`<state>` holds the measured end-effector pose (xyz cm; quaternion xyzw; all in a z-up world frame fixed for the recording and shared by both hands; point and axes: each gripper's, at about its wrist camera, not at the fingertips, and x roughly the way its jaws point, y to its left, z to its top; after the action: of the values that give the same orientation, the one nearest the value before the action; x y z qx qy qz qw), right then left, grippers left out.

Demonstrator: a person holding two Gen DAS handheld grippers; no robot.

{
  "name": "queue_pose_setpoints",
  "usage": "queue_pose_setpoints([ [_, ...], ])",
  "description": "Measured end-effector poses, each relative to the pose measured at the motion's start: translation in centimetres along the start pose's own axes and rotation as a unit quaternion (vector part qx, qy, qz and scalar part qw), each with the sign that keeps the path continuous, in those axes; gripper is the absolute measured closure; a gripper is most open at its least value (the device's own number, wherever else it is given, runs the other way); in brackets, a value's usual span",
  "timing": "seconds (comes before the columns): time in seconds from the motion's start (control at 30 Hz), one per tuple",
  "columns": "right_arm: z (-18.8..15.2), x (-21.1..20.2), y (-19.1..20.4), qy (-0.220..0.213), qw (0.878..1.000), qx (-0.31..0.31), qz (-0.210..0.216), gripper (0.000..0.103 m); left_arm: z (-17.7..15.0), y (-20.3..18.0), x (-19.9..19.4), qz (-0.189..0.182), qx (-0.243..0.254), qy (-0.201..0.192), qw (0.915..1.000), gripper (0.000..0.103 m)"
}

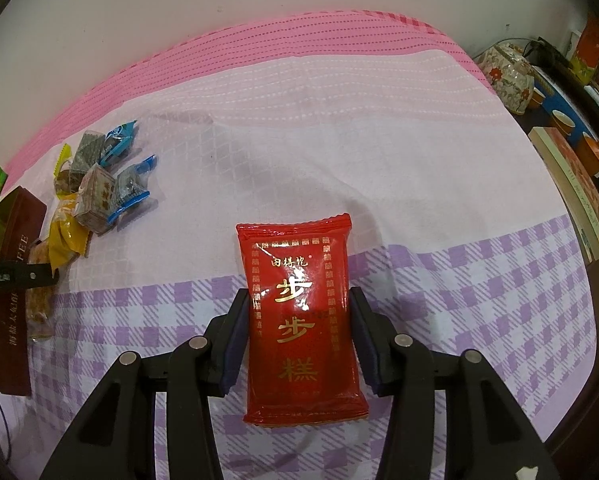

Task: Organize snacks
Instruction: 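Grasp the clear pastry bag with the left gripper while the right holds the red packet, then carry the pastry bag into the tin tray with the left gripper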

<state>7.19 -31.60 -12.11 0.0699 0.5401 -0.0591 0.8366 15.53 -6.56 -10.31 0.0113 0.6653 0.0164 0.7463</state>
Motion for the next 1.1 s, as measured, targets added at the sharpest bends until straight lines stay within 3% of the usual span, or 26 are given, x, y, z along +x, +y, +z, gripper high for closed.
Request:
queue_pose_setpoints([
  [0.13,0.0,0.0,0.0,0.000,1.000,0.000,0.001,0.056,-0.2,-0.3,-0.3,-0.006,0.011,-0.011,0.9999,0.064],
  [0.57,0.0,0.1,0.4,-0.001,1.000,-0.009,-0.011,0.055,-3.1,0.3,-1.3,-0.020,0.045,-0.009,0.9988,0.065],
  [0.77,-0.2,0.2,0.7,-0.003,1.000,-0.015,-0.017,0.055,-4.3,1.1,-5.0,-0.053,0.065,-0.037,0.9958,0.065],
  [0.9,-0.3,0.1,0.8,-0.005,1.000,-0.015,-0.020,0.055,-4.8,2.7,-7.9,-0.059,0.073,-0.062,0.9937,0.065],
  [1.1,-0.4,0.0,1.0,-0.005,1.000,-0.015,-0.020,0.055,-3.8,7.9,-9.2,-0.029,0.063,-0.088,0.9937,0.065],
])
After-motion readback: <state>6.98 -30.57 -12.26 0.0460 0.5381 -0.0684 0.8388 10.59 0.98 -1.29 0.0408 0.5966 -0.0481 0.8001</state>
